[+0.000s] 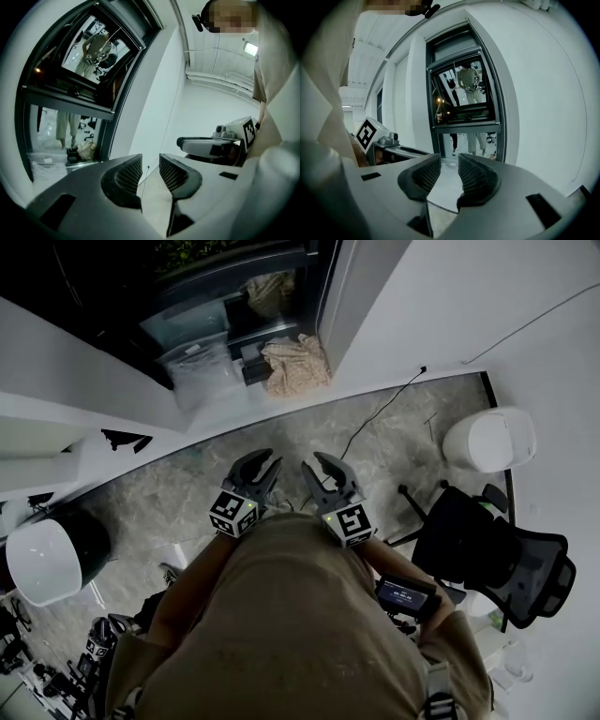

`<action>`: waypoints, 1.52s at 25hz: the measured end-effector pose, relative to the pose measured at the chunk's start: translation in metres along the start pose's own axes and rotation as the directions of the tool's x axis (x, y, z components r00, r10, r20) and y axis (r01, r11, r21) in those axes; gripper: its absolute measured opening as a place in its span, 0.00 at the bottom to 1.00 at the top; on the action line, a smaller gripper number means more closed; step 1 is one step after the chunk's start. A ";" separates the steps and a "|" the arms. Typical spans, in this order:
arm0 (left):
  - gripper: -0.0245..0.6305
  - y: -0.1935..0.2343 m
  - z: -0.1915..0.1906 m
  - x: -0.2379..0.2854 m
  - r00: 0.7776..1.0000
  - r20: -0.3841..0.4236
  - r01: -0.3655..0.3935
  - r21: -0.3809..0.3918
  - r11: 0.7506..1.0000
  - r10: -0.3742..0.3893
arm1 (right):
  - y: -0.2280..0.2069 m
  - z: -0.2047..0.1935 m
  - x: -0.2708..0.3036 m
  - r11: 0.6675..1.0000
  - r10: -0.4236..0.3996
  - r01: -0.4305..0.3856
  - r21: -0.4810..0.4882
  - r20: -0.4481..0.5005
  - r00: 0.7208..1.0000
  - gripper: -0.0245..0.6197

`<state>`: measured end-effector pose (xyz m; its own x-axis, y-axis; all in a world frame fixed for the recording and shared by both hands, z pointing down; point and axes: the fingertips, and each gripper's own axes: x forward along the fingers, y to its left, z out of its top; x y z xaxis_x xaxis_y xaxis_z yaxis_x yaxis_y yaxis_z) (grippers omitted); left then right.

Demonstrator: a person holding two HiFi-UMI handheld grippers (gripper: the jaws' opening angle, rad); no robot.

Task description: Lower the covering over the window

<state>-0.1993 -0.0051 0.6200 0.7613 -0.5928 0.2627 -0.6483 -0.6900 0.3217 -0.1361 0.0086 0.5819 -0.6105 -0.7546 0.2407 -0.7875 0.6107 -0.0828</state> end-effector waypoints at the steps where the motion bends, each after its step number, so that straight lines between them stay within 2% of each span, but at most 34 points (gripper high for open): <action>1: 0.23 -0.010 -0.001 0.005 1.000 -0.005 0.008 0.006 1.000 -0.008 | -0.005 -0.001 -0.008 1.000 -0.005 0.005 0.002 0.005 1.000 0.20; 11: 0.23 -0.113 -0.031 0.032 0.998 -0.044 0.052 0.041 0.998 -0.050 | -0.036 -0.030 -0.114 0.997 -0.063 0.063 0.052 0.012 0.998 0.20; 19: 0.23 -0.194 -0.055 0.036 0.997 -0.056 0.057 0.072 0.996 -0.053 | -0.042 -0.042 -0.194 0.995 -0.067 0.064 0.072 0.030 0.997 0.20; 30: 0.23 -0.265 -0.091 0.033 0.999 -0.028 -0.033 0.040 0.999 0.035 | -0.047 -0.061 -0.269 0.999 0.007 -0.008 0.054 0.028 1.000 0.20; 38: 0.23 -0.298 -0.103 0.035 0.994 0.006 -0.106 0.012 0.994 0.106 | -0.053 -0.070 -0.308 0.997 0.066 -0.066 0.030 0.023 0.998 0.20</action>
<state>0.0216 0.2228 0.6272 0.6883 -0.6652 0.2894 -0.7254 -0.6283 0.2811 0.0995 0.2252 0.5801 -0.6628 -0.7182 0.2121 -0.7474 0.6522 -0.1271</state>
